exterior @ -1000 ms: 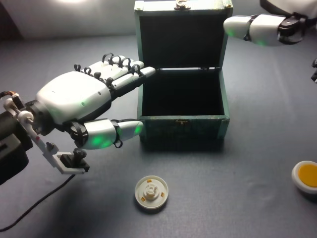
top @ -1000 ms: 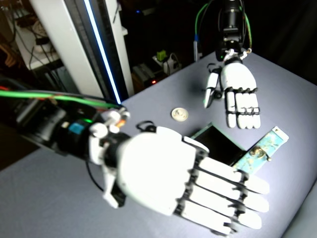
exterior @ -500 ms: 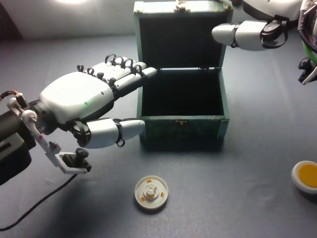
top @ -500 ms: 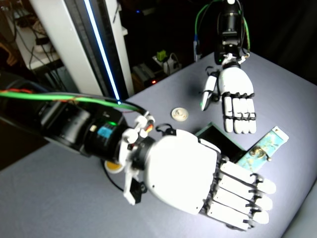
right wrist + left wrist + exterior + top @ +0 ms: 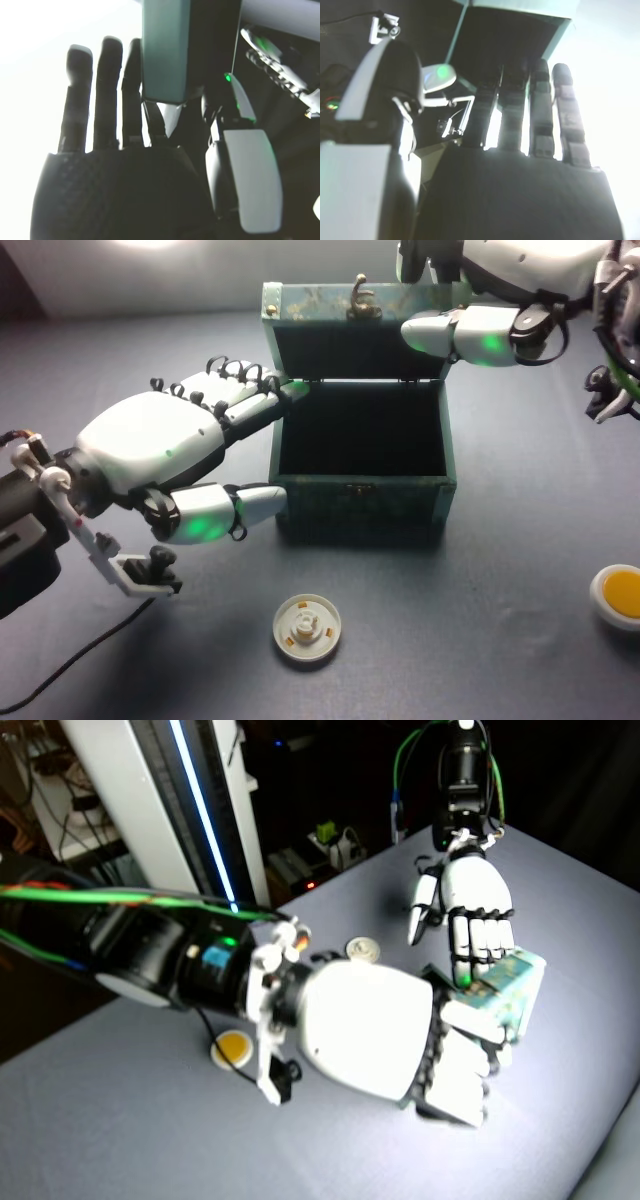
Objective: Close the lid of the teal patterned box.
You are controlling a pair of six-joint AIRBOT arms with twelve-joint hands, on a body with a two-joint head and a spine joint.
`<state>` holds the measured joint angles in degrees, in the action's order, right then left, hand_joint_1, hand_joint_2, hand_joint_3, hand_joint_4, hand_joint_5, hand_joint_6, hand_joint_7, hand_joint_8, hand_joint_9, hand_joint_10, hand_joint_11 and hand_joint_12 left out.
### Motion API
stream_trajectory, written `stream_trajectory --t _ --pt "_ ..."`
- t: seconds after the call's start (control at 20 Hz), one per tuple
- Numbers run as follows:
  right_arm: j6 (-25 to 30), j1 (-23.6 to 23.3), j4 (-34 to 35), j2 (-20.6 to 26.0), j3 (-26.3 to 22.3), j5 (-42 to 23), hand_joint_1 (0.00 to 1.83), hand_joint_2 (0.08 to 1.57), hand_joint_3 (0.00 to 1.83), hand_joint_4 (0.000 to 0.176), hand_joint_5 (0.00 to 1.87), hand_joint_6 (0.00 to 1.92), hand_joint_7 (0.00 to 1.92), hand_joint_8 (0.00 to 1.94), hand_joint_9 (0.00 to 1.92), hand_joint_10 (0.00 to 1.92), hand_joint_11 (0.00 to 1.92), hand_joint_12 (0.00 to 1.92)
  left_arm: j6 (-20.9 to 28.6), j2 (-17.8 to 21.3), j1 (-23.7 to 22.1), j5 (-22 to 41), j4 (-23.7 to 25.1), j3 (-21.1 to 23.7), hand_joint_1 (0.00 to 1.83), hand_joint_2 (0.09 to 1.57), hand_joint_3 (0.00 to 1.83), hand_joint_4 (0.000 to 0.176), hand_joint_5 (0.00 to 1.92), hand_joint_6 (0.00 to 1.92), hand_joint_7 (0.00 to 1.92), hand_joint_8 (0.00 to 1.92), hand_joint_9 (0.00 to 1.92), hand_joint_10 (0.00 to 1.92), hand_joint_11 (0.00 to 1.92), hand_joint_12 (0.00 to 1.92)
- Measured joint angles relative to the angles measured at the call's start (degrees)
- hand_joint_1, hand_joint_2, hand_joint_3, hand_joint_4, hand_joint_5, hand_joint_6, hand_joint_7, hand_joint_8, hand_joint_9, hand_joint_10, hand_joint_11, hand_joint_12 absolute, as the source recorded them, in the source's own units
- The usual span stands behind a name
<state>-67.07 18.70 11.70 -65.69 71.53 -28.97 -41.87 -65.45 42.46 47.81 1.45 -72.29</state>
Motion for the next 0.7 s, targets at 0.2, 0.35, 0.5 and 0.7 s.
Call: stream_trajectory --t 0.2,0.35,0.5,0.7 --pt "0.0 0.6 -1.1 2.9 -2.4 -2.5 0.30 1.30 0.00 0.000 0.31 1.12 0.59 1.38 0.66 1.70 0.65 1.92 0.1 0.7 1.6 1.1 -0.9 1.1 0.27 1.37 0.00 0.000 0.04 0.01 0.00 0.00 0.00 0.00 0.00 0.00" --pt "0.0 2.4 -2.2 3.9 -4.4 -3.6 0.18 1.32 0.00 0.000 0.23 1.00 0.53 1.16 0.58 1.55 0.56 1.92 0.1 1.0 2.9 1.8 -1.7 1.7 0.24 1.38 0.01 0.000 0.03 0.00 0.00 0.00 0.00 0.00 0.01 0.01" --pt "0.4 4.1 -3.0 4.4 -5.9 -4.7 0.26 1.32 0.00 0.000 0.26 1.34 0.49 1.23 0.58 1.64 0.61 1.92 0.1 1.4 4.2 3.2 -2.6 2.3 0.21 1.38 0.00 0.023 0.03 0.00 0.00 0.00 0.00 0.00 0.01 0.02" --pt "1.2 6.5 -3.6 6.9 -7.8 -7.3 0.24 1.32 0.00 0.000 0.18 0.96 0.42 0.87 0.29 1.29 0.12 1.92 0.5 2.1 6.0 4.2 -2.3 3.9 0.17 1.39 0.00 0.026 0.03 0.01 0.00 0.00 0.00 0.00 0.00 0.00"
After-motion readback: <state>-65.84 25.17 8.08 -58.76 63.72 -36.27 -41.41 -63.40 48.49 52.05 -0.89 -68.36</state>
